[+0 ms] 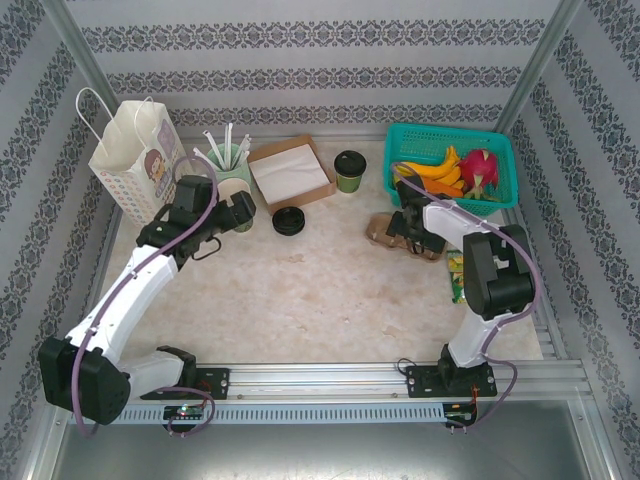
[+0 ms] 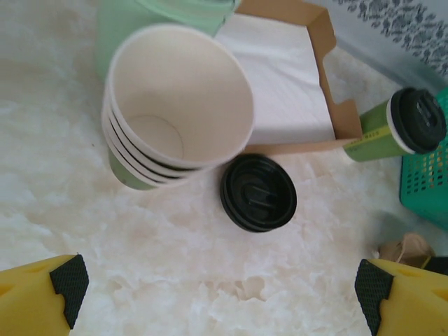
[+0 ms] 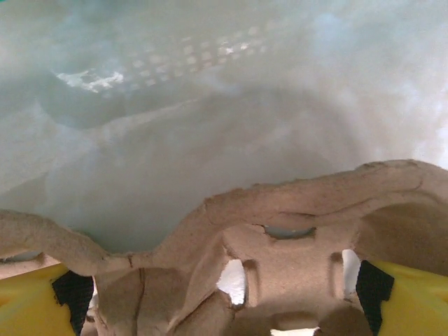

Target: Pack the takeout coffee

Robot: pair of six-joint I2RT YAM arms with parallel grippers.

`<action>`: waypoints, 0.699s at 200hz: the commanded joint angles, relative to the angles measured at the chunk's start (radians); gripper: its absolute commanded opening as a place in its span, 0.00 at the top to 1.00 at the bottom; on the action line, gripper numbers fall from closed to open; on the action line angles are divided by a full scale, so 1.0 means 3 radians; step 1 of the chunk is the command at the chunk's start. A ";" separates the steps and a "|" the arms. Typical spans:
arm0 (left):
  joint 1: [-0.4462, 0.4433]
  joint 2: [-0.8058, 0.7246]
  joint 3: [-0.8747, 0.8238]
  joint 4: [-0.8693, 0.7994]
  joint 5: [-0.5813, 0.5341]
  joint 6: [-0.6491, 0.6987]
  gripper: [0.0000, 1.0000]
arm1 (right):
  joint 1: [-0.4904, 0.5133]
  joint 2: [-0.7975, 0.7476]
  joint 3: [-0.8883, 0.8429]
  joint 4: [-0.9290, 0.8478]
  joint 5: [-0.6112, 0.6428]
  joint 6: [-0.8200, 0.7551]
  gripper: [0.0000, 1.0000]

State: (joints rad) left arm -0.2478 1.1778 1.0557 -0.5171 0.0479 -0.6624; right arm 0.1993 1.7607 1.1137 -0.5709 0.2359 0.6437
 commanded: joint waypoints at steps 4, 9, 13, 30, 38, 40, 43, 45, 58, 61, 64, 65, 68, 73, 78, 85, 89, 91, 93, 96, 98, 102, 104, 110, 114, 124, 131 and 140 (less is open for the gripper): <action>0.0155 0.0083 0.0277 -0.0483 -0.0001 -0.0015 0.00 | -0.0015 -0.0168 -0.0036 -0.0065 0.0040 -0.0039 0.02; 0.0178 0.0108 0.0315 -0.0524 0.0003 -0.0021 0.00 | -0.0012 -0.0188 -0.0036 -0.0057 0.0025 -0.0044 0.02; 0.0197 0.0126 0.0334 -0.0556 0.0011 -0.0021 0.00 | -0.0012 -0.0209 -0.0036 -0.0049 0.0010 -0.0044 0.02; 0.0288 0.0183 0.0367 -0.0607 0.0076 -0.0031 0.00 | -0.0011 -0.0323 -0.0048 0.0025 -0.0110 -0.0040 0.02; 0.0325 0.0199 0.0371 -0.0614 0.0117 -0.0035 0.00 | 0.0005 -0.0394 -0.0068 0.0083 -0.0165 -0.0039 0.02; 0.0335 0.0205 0.0370 -0.0621 0.0127 -0.0034 0.00 | 0.0009 -0.0414 -0.0072 0.0097 -0.0170 -0.0035 0.02; 0.0348 0.0212 0.0376 -0.0626 0.0142 -0.0036 0.00 | 0.0012 -0.0448 -0.0078 0.0118 -0.0183 -0.0030 0.02; 0.0360 0.0219 0.0377 -0.0628 0.0152 -0.0035 0.00 | 0.0019 -0.0465 -0.0082 0.0134 -0.0192 -0.0027 0.02; 0.0422 0.0261 0.0398 -0.0666 0.0197 -0.0014 0.00 | 0.0052 -0.0592 -0.0108 0.0215 -0.0243 -0.0019 0.02; 0.0430 0.0273 0.0412 -0.0677 0.0201 -0.0005 0.00 | 0.0064 -0.0627 -0.0116 0.0247 -0.0251 -0.0023 0.02; 0.0443 0.0279 0.0420 -0.0698 0.0203 0.0007 0.00 | 0.0071 -0.0662 -0.0130 0.0281 -0.0270 -0.0027 0.02; 0.0448 0.0286 0.0424 -0.0704 0.0203 0.0011 0.00 | 0.0074 -0.0673 -0.0137 0.0295 -0.0275 -0.0026 0.02; 0.0464 0.0302 0.0436 -0.0717 0.0206 0.0022 0.00 | 0.0091 -0.0709 -0.0152 0.0336 -0.0287 -0.0032 0.02; 0.0481 0.0326 0.0466 -0.0746 0.0212 0.0045 0.00 | 0.0116 -0.0766 -0.0180 0.0406 -0.0305 -0.0034 0.02; 0.0504 0.0350 0.0492 -0.0783 0.0217 0.0070 0.00 | 0.0138 -0.0830 -0.0210 0.0489 -0.0342 -0.0038 0.02; 0.0532 0.0390 0.0549 -0.0839 0.0214 0.0102 0.00 | 0.0166 -0.0917 -0.0264 0.0620 -0.0417 -0.0054 0.02; 0.0545 0.0418 0.0574 -0.0875 0.0206 0.0117 0.00 | 0.0185 -0.0967 -0.0298 0.0702 -0.0463 -0.0054 0.02; 0.0555 0.0429 0.0593 -0.0887 0.0202 0.0123 0.00 | 0.0194 -0.0990 -0.0311 0.0741 -0.0488 -0.0052 0.02; 0.0561 0.0440 0.0602 -0.0900 0.0195 0.0135 0.00 | 0.0205 -0.1015 -0.0323 0.0773 -0.0509 -0.0050 0.02; 0.0571 0.0452 0.0622 -0.0915 0.0193 0.0149 0.00 | 0.0221 -0.1043 -0.0354 0.0846 -0.0541 -0.0048 0.02; 0.0578 0.0461 0.0634 -0.0928 0.0192 0.0158 0.01 | 0.0231 -0.1063 -0.0374 0.0893 -0.0573 -0.0049 0.02; 0.0592 0.0477 0.0666 -0.0952 0.0181 0.0170 0.00 | 0.0248 -0.1111 -0.0406 0.0980 -0.0626 -0.0052 0.02; 0.0601 0.0486 0.0683 -0.0966 0.0172 0.0175 0.00 | 0.0258 -0.1128 -0.0416 0.1020 -0.0652 -0.0054 0.02; 0.0617 0.0495 0.0739 -0.1004 0.0143 0.0199 0.00 | 0.0287 -0.1183 -0.0452 0.1120 -0.0702 -0.0046 0.02; 0.0632 0.0501 0.0776 -0.1030 0.0111 0.0214 0.00 | 0.0312 -0.1217 -0.0475 0.1178 -0.0714 -0.0033 0.02; 0.0669 0.0486 0.0869 -0.1121 -0.0030 0.0246 0.00 | 0.0363 -0.1301 -0.0532 0.1327 -0.0755 -0.0025 0.02; 0.0712 0.0463 0.0943 -0.1176 -0.0133 0.0271 0.00 | 0.0406 -0.1361 -0.0572 0.1413 -0.0746 -0.0003 0.02; 0.0808 0.0451 0.1074 -0.1280 -0.0197 0.0319 0.00 | 0.0438 -0.1415 -0.0602 0.1511 -0.0783 0.0002 0.02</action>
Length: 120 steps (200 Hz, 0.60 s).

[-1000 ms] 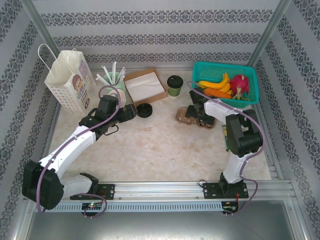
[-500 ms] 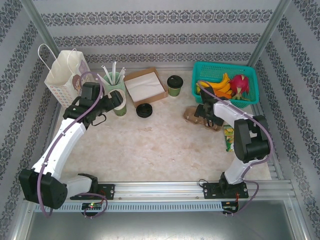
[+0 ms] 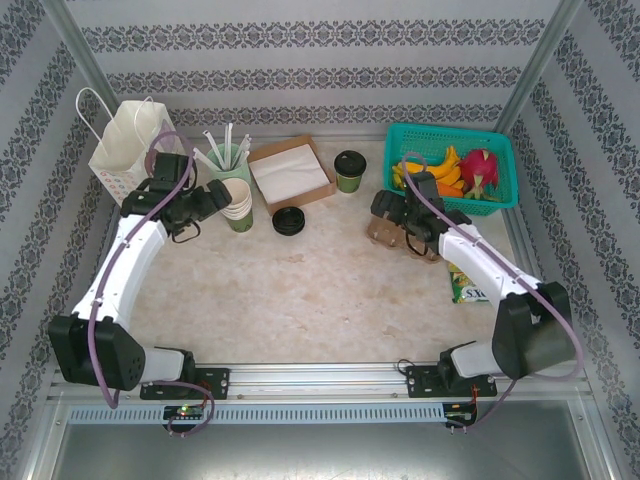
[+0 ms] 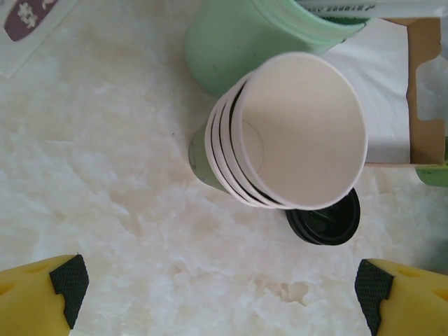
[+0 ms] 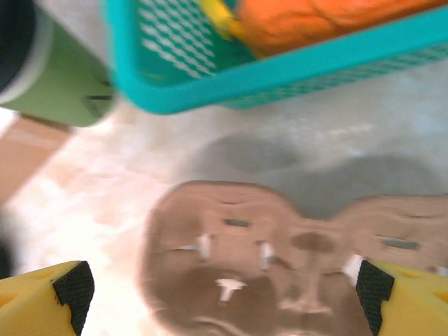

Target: Pack the takeout coffee

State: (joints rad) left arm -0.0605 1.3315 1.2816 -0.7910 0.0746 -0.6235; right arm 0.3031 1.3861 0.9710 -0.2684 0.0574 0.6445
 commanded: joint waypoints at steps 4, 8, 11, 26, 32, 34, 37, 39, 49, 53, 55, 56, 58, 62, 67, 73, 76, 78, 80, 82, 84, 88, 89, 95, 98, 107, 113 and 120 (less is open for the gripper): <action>0.0233 -0.0064 0.0394 -0.0431 -0.0315 0.0200 0.00 | 0.0106 -0.0184 -0.0134 0.0526 -0.0206 -0.0009 0.02; 0.0288 -0.0060 0.0473 -0.0495 -0.0334 0.0214 0.00 | 0.0113 -0.0199 -0.0132 0.0532 -0.0214 -0.0013 0.02; 0.0330 -0.0055 0.0532 -0.0535 -0.0340 0.0228 0.00 | 0.0123 -0.0206 -0.0123 0.0526 -0.0210 -0.0018 0.02; 0.0542 -0.0028 0.0836 -0.0709 -0.0365 0.0220 0.00 | 0.0152 -0.0222 -0.0080 0.0493 -0.0187 -0.0041 0.02; 0.0615 -0.0017 0.0947 -0.0757 -0.0366 0.0201 0.00 | 0.0164 -0.0221 -0.0065 0.0490 -0.0178 -0.0047 0.02; 0.0636 -0.0012 0.0984 -0.0771 -0.0370 0.0194 0.00 | 0.0165 -0.0221 -0.0062 0.0490 -0.0179 -0.0047 0.02; 0.0667 -0.0004 0.1034 -0.0789 -0.0378 0.0178 0.00 | 0.0168 -0.0218 -0.0058 0.0491 -0.0173 -0.0047 0.02; 0.0687 0.0005 0.1065 -0.0803 -0.0386 0.0166 0.00 | 0.0170 -0.0220 -0.0053 0.0491 -0.0170 -0.0044 0.02; 0.0784 0.0053 0.1220 -0.0845 -0.0437 0.0107 0.00 | 0.0176 -0.0211 -0.0042 0.0490 -0.0150 -0.0024 0.02; 0.0825 0.0072 0.1268 -0.0854 -0.0466 0.0076 0.00 | 0.0179 -0.0207 -0.0037 0.0493 -0.0139 -0.0013 0.02; 0.0843 0.0082 0.1291 -0.0851 -0.0481 0.0055 0.00 | 0.0178 -0.0200 -0.0036 0.0498 -0.0136 -0.0005 0.02; 0.0852 0.0089 0.1301 -0.0854 -0.0487 0.0044 0.00 | 0.0180 -0.0196 -0.0036 0.0499 -0.0133 -0.0003 0.02; 0.0872 0.0101 0.1322 -0.0853 -0.0500 0.0028 0.00 | 0.0181 -0.0193 -0.0036 0.0497 -0.0135 0.0003 0.02; 0.0914 0.0123 0.1363 -0.0851 -0.0509 -0.0018 0.00 | 0.0182 -0.0184 -0.0031 0.0502 -0.0137 0.0012 0.02; 0.0963 0.0153 0.1404 -0.0841 -0.0531 -0.0073 0.00 | 0.0184 -0.0173 -0.0024 0.0502 -0.0140 0.0019 0.02; 0.1009 0.0192 0.1454 -0.0824 -0.0583 -0.0149 0.00 | 0.0189 -0.0167 -0.0018 0.0502 -0.0136 0.0020 0.02; 0.1034 0.0203 0.1469 -0.0813 -0.0630 -0.0202 0.00 | 0.0192 -0.0163 -0.0012 0.0507 -0.0142 0.0015 0.02; 0.1044 0.0218 0.1476 -0.0807 -0.0665 -0.0241 0.00 | 0.0193 -0.0159 -0.0015 0.0504 -0.0143 0.0015 0.02; 0.1059 0.0226 0.1483 -0.0799 -0.0694 -0.0276 0.00 | 0.0192 -0.0158 -0.0008 0.0503 -0.0141 0.0011 0.02; 0.1074 0.0237 0.1489 -0.0789 -0.0724 -0.0310 0.00 | 0.0195 -0.0157 -0.0006 0.0505 -0.0144 0.0007 0.02; 0.1088 0.0247 0.1494 -0.0779 -0.0751 -0.0342 0.00 | 0.0199 -0.0157 -0.0005 0.0506 -0.0143 0.0005 0.02; 0.1115 0.0269 0.1504 -0.0760 -0.0801 -0.0414 0.00 | 0.0201 -0.0156 -0.0002 0.0501 -0.0137 -0.0003 0.02; 0.1124 0.0275 0.1505 -0.0754 -0.0811 -0.0428 0.00 | 0.0204 -0.0159 -0.0003 0.0501 -0.0139 -0.0004 0.02; 0.1167 0.0314 0.1523 -0.0735 -0.0870 -0.0540 0.00 | 0.0207 -0.0171 -0.0008 0.0496 -0.0134 -0.0015 0.02; 0.1190 0.0335 0.1537 -0.0733 -0.0892 -0.0601 0.00 | 0.0211 -0.0172 -0.0009 0.0500 -0.0126 -0.0019 0.02; 0.1240 0.0432 0.1614 -0.0739 -0.0908 -0.0724 0.01 | 0.0217 -0.0195 -0.0022 0.0496 -0.0126 -0.0035 0.02; 0.1253 0.0508 0.1691 -0.0763 -0.0919 -0.0787 0.01 | 0.0218 -0.0214 -0.0028 0.0491 -0.0125 -0.0043 0.02; 0.1255 0.0613 0.1807 -0.0832 -0.0967 -0.0853 0.02 | 0.0217 -0.0243 -0.0043 0.0482 -0.0126 -0.0056 0.02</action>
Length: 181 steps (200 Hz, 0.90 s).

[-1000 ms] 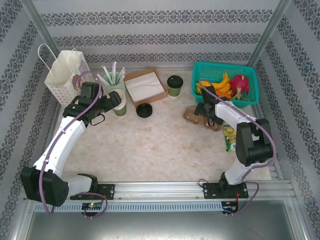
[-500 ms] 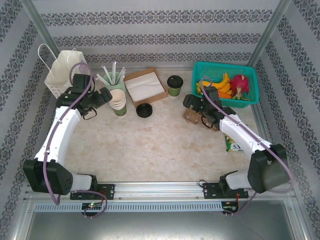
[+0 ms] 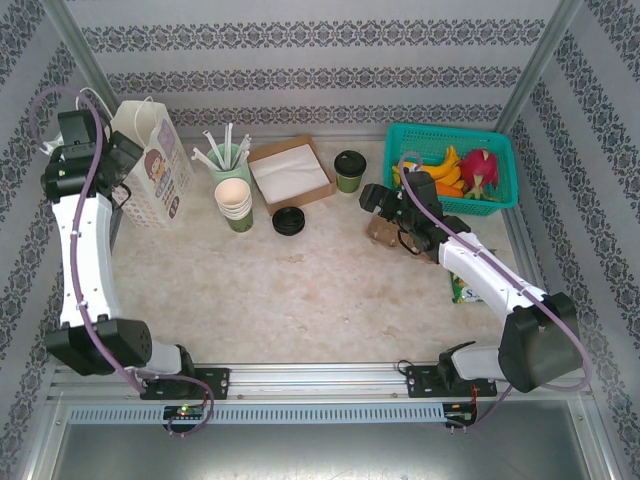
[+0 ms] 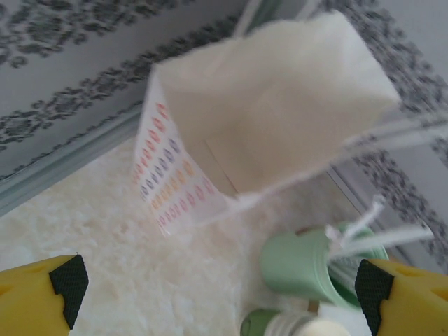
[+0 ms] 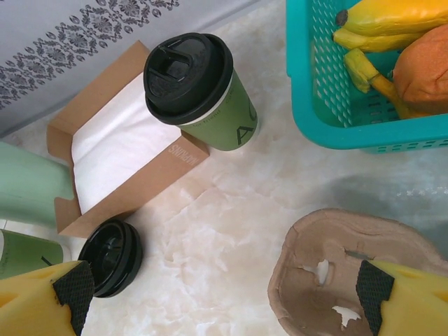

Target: Pack the takeout coffee

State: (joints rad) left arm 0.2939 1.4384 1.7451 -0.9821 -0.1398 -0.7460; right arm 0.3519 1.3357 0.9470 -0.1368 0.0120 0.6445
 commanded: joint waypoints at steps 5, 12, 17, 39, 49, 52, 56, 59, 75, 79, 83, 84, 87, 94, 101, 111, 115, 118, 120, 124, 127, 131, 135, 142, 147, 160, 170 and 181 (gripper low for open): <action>0.0074 0.0342 0.0360 -0.0262 -0.0280 -0.0491 0.02 | 0.0053 -0.0098 0.0027 0.0039 0.0033 -0.0066 0.02; 0.0078 0.0455 0.0495 -0.0373 -0.0330 -0.0542 0.02 | 0.0062 -0.0132 0.0000 0.0035 0.0052 -0.0071 0.02; 0.0079 0.0538 0.0589 -0.0446 -0.0369 -0.0578 0.03 | 0.0062 -0.0164 -0.0022 0.0033 0.0069 -0.0080 0.02; 0.0089 0.0837 0.0846 -0.0616 -0.0371 -0.0690 0.08 | 0.0055 -0.0289 -0.0130 0.0022 0.0166 -0.0088 0.02; 0.0089 0.0952 0.0933 -0.0678 -0.0342 -0.0735 0.12 | 0.0054 -0.0346 -0.0176 0.0009 0.0208 -0.0088 0.02; 0.0089 0.0983 0.0956 -0.0702 -0.0344 -0.0753 0.13 | 0.0050 -0.0362 -0.0187 0.0003 0.0214 -0.0088 0.02; 0.0089 0.1024 0.0982 -0.0729 -0.0351 -0.0775 0.14 | 0.0049 -0.0379 -0.0199 -0.0002 0.0231 -0.0088 0.02; 0.0089 0.1047 0.1002 -0.0748 -0.0365 -0.0791 0.15 | 0.0046 -0.0393 -0.0209 -0.0015 0.0244 -0.0084 0.02; 0.0089 0.1141 0.1040 -0.0768 -0.0404 -0.0837 0.18 | 0.0044 -0.0474 -0.0268 -0.0040 0.0311 -0.0081 0.02; 0.0089 0.1154 0.1036 -0.0745 -0.0404 -0.0831 0.18 | 0.0040 -0.0494 -0.0281 -0.0040 0.0321 -0.0078 0.02; 0.0089 0.1168 0.1031 -0.0718 -0.0405 -0.0820 0.19 | 0.0039 -0.0515 -0.0294 -0.0044 0.0331 -0.0082 0.02; 0.0089 0.1170 0.1028 -0.0711 -0.0402 -0.0818 0.19 | 0.0039 -0.0520 -0.0296 -0.0042 0.0329 -0.0082 0.02; 0.0089 0.1183 0.1025 -0.0694 -0.0397 -0.0814 0.20 | 0.0032 -0.0534 -0.0306 -0.0044 0.0330 -0.0085 0.02; 0.0089 0.1218 0.1023 -0.0670 -0.0372 -0.0805 0.22 | 0.0024 -0.0562 -0.0329 -0.0031 0.0316 -0.0100 0.02; 0.0089 0.1265 0.1032 -0.0659 -0.0337 -0.0793 0.25 | 0.0016 -0.0585 -0.0344 -0.0025 0.0317 -0.0117 0.02; 0.0089 0.1331 0.1040 -0.0658 -0.0299 -0.0782 0.30 | 0.0013 -0.0624 -0.0364 -0.0020 0.0354 -0.0118 0.02; 0.0089 0.1354 0.1040 -0.0663 -0.0296 -0.0783 0.33 | 0.0009 -0.0639 -0.0373 -0.0011 0.0370 -0.0118 0.02; 0.0089 0.1367 0.1037 -0.0663 -0.0304 -0.0791 0.35 | 0.0008 -0.0650 -0.0379 -0.0010 0.0384 -0.0123 0.02; 0.0088 0.1377 0.1033 -0.0660 -0.0312 -0.0794 0.36 | 0.0011 -0.0656 -0.0384 -0.0007 0.0393 -0.0123 0.02; 0.0092 0.1385 0.1023 -0.0659 -0.0332 -0.0808 0.39 | 0.0010 -0.0673 -0.0393 -0.0004 0.0413 -0.0123 0.02; 0.0093 0.1391 0.1011 -0.0652 -0.0339 -0.0815 0.41 | 0.0008 -0.0685 -0.0399 -0.0001 0.0431 -0.0123 0.02; 0.0093 0.1401 0.0989 -0.0632 -0.0346 -0.0814 0.45 | 0.0008 -0.0705 -0.0408 0.0003 0.0450 -0.0127 0.02; 0.0094 0.1400 0.0968 -0.0601 -0.0347 -0.0800 0.49 | 0.0011 -0.0724 -0.0418 0.0008 0.0464 -0.0131 0.02; 0.0094 0.1399 0.0940 -0.0559 -0.0335 -0.0789 0.57 | 0.0011 -0.0763 -0.0440 0.0017 0.0486 -0.0133 0.02; 0.0093 0.1397 0.0926 -0.0535 -0.0323 -0.0779 0.63 | 0.0004 -0.0793 -0.0456 0.0027 0.0508 -0.0131 0.02; 0.0094 0.1380 0.0922 -0.0491 -0.0309 -0.0719 0.75 | 0.0002 -0.0872 -0.0506 0.0041 0.0542 -0.0145 0.02; 0.0094 0.1350 0.0922 -0.0466 -0.0315 -0.0665 0.84 | -0.0004 -0.0925 -0.0542 0.0056 0.0516 -0.0195 0.02; 0.0094 0.1292 0.0917 -0.0445 -0.0321 -0.0561 0.85 | -0.0016 -0.0963 -0.0559 0.0035 0.0483 -0.0234 0.02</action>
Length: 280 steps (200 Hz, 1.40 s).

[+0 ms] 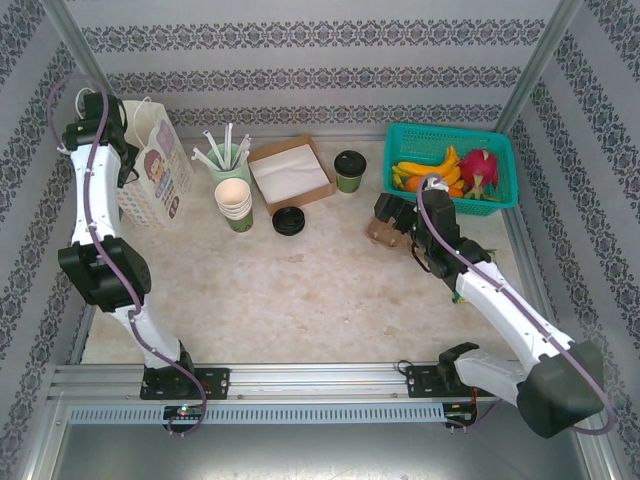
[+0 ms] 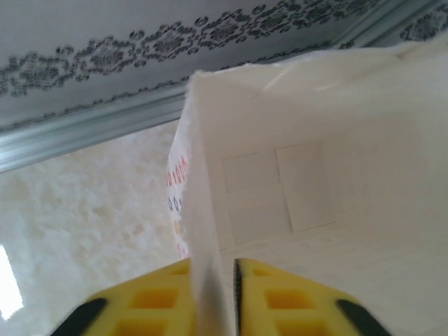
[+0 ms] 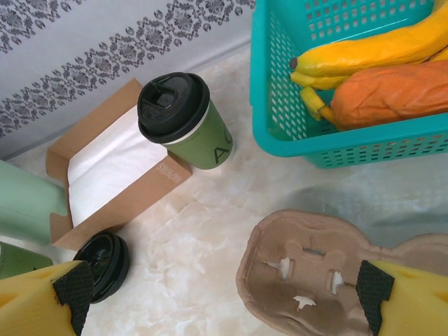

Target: Pack the takeout coffee

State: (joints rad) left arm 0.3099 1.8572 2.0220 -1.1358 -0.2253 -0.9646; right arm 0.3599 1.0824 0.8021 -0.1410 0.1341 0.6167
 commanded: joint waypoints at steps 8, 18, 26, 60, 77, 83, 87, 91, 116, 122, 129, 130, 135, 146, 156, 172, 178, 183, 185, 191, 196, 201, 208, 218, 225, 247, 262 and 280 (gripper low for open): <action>0.0041 -0.0156 -0.0024 0.0069 -0.0055 0.0234 0.86 | -0.0057 -0.0135 -0.0085 0.0029 0.0048 -0.0143 0.02; 0.0040 -0.0244 -0.0090 0.0068 -0.0098 0.0274 0.87 | -0.0085 -0.0143 -0.0094 0.0001 0.0009 -0.0114 0.02; 0.0041 -0.0329 -0.0173 0.0083 -0.0132 0.0318 0.88 | -0.0115 -0.0151 -0.0106 0.0004 -0.0051 -0.0098 0.02; 0.0048 -0.0795 -0.0703 0.0196 -0.0022 0.0613 0.96 | -0.0187 -0.0139 -0.0132 0.0024 -0.0132 -0.0021 0.02; 0.0051 -0.1107 -0.1046 0.0318 0.0142 0.0727 1.00 | -0.0198 -0.0093 -0.0110 0.0019 -0.0143 -0.0028 0.02; 0.0055 -0.1211 -0.1144 0.0342 0.0201 0.0763 1.00 | -0.0201 -0.0076 -0.0097 0.0012 -0.0145 -0.0036 0.02; 0.0056 -0.1280 -0.1199 0.0341 0.0228 0.0789 1.00 | -0.0203 -0.0062 -0.0088 0.0000 -0.0153 -0.0040 0.02; 0.0056 -0.1337 -0.1240 0.0340 0.0250 0.0824 1.00 | -0.0203 -0.0047 -0.0078 -0.0005 -0.0155 -0.0041 0.02; 0.0056 -0.1666 -0.1350 0.0175 0.0131 0.1032 1.00 | -0.0208 0.0050 -0.0021 -0.0038 -0.0203 -0.0027 0.02; 0.0056 -0.1745 -0.1369 0.0123 0.0104 0.1093 1.00 | -0.0208 0.0074 -0.0006 -0.0042 -0.0218 -0.0026 0.02; 0.0055 -0.1836 -0.1402 0.0067 0.0127 0.1181 1.00 | -0.0208 0.0104 0.0017 -0.0049 -0.0235 -0.0030 0.02; 0.0056 -0.1850 -0.1402 0.0063 0.0132 0.1193 1.00 | -0.0208 0.0107 0.0019 -0.0050 -0.0236 -0.0033 0.02; 0.0056 -0.1911 -0.1425 0.0000 0.0151 0.1234 1.00 | -0.0207 0.0130 0.0046 -0.0068 -0.0251 -0.0044 0.02; 0.0056 -0.2048 -0.1482 -0.0117 0.0223 0.1342 1.00 | -0.0205 0.0181 0.0112 -0.0136 -0.0273 -0.0062 0.02; 0.0056 -0.2172 -0.1539 -0.0221 0.0253 0.1397 1.00 | -0.0208 0.0229 0.0161 -0.0173 -0.0287 -0.0072 0.02; 0.0056 -0.2358 -0.1610 -0.0359 0.0335 0.1490 1.00 | -0.0203 0.0300 0.0209 -0.0180 -0.0304 -0.0040 0.03; 0.0055 -0.2412 -0.1622 -0.0417 0.0372 0.1519 1.00 | -0.0203 0.0333 0.0227 -0.0180 -0.0309 -0.0032 0.03; 0.0056 -0.2463 -0.1626 -0.0469 0.0392 0.1536 1.00 | -0.0203 0.0355 0.0242 -0.0185 -0.0318 -0.0022 0.03; 0.0056 -0.2483 -0.1626 -0.0486 0.0400 0.1549 1.00 | -0.0203 0.0369 0.0245 -0.0187 -0.0321 -0.0018 0.03; 0.0056 -0.2536 -0.1621 -0.0544 0.0408 0.1572 1.00 | -0.0203 0.0401 0.0270 -0.0193 -0.0329 -0.0008 0.03; 0.0056 -0.2586 -0.1617 -0.0589 0.0400 0.1581 1.00 | -0.0201 0.0424 0.0290 -0.0205 -0.0339 -0.0005 0.03; 0.0056 -0.2632 -0.1617 -0.0628 0.0385 0.1583 1.00 | -0.0202 0.0452 0.0313 -0.0213 -0.0353 -0.0004 0.03; 0.0056 -0.2700 -0.1617 -0.0684 0.0361 0.1592 1.00 | -0.0197 0.0485 0.0340 -0.0234 -0.0369 0.0001 0.03; 0.0056 -0.2764 -0.1588 -0.0780 0.0363 0.1610 1.00 | -0.0195 0.0530 0.0383 -0.0275 -0.0390 -0.0010 0.03; 0.0056 -0.2791 -0.1556 -0.0840 0.0445 0.1656 1.00 | -0.0195 0.0557 0.0411 -0.0307 -0.0397 -0.0016 0.03; 0.0051 -0.2879 -0.1524 -0.0985 0.0948 0.1732 1.00 | -0.0195 0.0609 0.0478 -0.0478 -0.0419 -0.0055 0.03; 0.0046 -0.2964 -0.1624 -0.1005 0.1298 0.1703 1.00 | -0.0208 0.0620 0.0524 -0.0633 -0.0404 -0.0055 0.03; 0.0034 -0.3009 -0.1794 -0.0960 0.1793 0.1609 1.00 | -0.0228 0.0631 0.0559 -0.0799 -0.0323 -0.0036 0.03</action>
State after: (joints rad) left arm 0.3164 0.9760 1.5356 -1.3697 0.0826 -0.4839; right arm 0.3088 1.2652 0.9287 -0.2832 0.0242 0.6025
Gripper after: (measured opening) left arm 0.051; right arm 0.965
